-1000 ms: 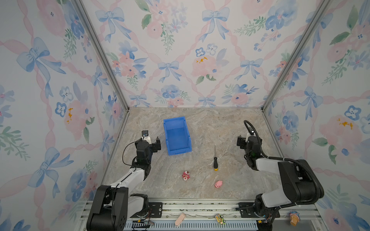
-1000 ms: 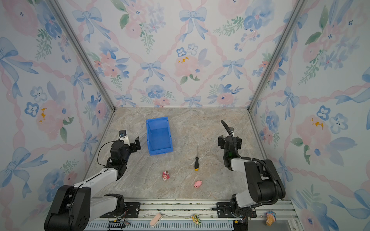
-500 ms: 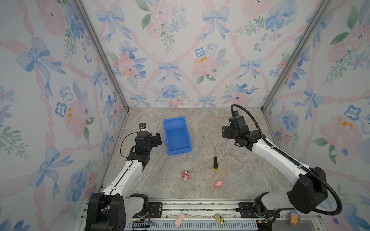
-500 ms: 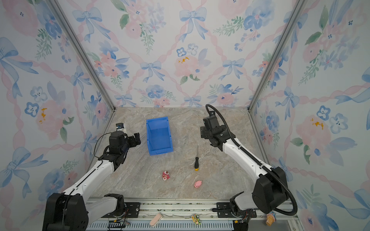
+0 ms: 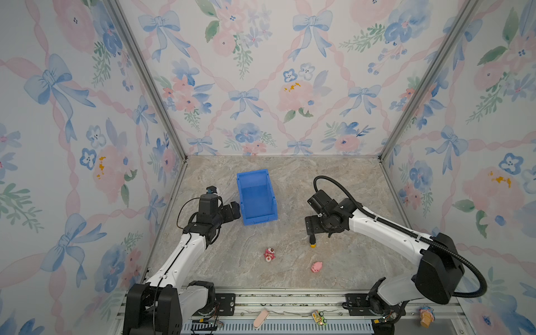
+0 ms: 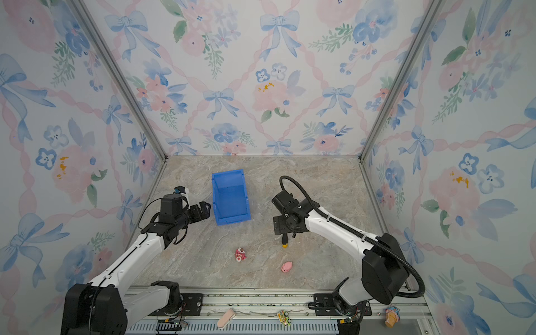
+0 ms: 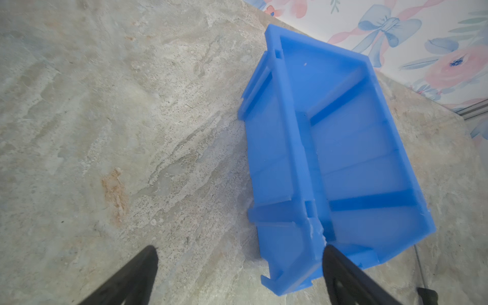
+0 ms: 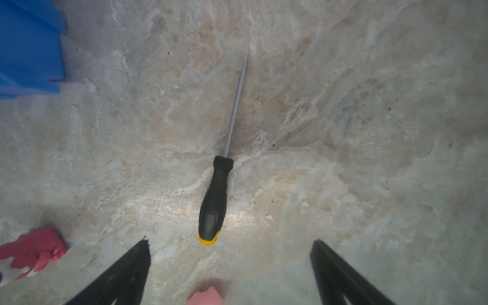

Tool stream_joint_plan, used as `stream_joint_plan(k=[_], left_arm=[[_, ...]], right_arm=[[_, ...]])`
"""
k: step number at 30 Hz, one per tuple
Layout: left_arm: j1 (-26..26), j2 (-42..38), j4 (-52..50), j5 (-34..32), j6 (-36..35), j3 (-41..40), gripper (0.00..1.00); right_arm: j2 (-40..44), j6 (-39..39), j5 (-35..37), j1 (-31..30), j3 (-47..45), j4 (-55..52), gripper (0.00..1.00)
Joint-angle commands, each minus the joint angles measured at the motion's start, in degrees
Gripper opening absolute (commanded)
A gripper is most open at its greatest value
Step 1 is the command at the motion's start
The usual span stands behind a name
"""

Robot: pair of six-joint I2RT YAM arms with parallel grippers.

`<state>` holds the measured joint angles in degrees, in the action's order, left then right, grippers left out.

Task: Put the screwdriver in the bin
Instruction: Pick up the screwdriver from the center of the table.

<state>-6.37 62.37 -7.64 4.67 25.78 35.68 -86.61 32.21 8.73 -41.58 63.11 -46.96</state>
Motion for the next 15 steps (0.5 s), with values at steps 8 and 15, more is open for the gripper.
stream_joint_plan(k=[8, 15], left_arm=[[-0.94, -5.8, -3.86, 1.51, -1.7, -1.01, 0.98], [-1.0, -7.09, -4.75, 0.65, -1.98, -1.46, 0.98]], right_arm=[[-11.07, 2.07, -7.06, -0.76, -1.88, 7.16, 1.0], [-14.69, 2.42, -6.42, -1.09, -2.46, 9.75, 0.88]])
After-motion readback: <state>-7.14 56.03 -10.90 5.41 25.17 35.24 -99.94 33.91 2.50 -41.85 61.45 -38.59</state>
